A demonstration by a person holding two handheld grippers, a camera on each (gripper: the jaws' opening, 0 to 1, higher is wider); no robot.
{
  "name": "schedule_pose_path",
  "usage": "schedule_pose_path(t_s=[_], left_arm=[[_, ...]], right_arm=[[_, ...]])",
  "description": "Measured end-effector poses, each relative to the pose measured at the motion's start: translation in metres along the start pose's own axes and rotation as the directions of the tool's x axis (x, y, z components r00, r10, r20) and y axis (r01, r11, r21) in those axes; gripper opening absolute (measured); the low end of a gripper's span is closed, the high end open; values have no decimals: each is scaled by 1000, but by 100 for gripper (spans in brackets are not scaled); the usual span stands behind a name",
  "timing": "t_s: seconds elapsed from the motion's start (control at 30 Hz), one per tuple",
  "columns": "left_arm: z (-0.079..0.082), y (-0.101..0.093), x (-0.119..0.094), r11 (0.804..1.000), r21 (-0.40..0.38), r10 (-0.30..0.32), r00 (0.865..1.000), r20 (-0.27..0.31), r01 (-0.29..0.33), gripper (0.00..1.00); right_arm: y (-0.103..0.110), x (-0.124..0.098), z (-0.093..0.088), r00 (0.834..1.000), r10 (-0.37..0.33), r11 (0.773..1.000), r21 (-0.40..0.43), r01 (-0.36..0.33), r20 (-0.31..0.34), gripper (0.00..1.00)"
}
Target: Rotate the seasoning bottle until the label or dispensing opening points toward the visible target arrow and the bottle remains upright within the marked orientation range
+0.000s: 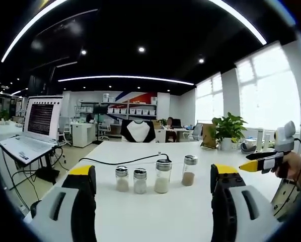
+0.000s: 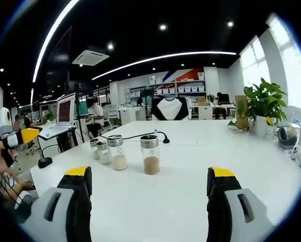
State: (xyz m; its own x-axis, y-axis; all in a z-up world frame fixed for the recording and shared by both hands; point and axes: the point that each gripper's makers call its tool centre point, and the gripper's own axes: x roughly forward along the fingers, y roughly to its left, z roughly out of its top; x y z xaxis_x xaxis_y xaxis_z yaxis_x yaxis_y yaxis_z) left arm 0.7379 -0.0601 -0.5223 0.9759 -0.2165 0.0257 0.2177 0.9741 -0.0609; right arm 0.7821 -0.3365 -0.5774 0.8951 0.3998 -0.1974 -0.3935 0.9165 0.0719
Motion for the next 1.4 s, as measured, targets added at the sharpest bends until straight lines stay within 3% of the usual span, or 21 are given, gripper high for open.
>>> schedule_pose_path(t_s=[0.6,0.93,1.4], left_arm=[[-10,-13,2,999,-22,-50,998,-33,50,100],[-9,-11,0,999,-14,-47,998,-28,47,100],[-7,-7,-6,999,-26,-39,999,-19,38,100]], right_arm=[[23,29,13,998,69,997,-32,-69,-13,96],[53,58,21,989,150,988,-37,-150,-7,94],[63,90,4,980,187,980,-52,-191,-72,95]])
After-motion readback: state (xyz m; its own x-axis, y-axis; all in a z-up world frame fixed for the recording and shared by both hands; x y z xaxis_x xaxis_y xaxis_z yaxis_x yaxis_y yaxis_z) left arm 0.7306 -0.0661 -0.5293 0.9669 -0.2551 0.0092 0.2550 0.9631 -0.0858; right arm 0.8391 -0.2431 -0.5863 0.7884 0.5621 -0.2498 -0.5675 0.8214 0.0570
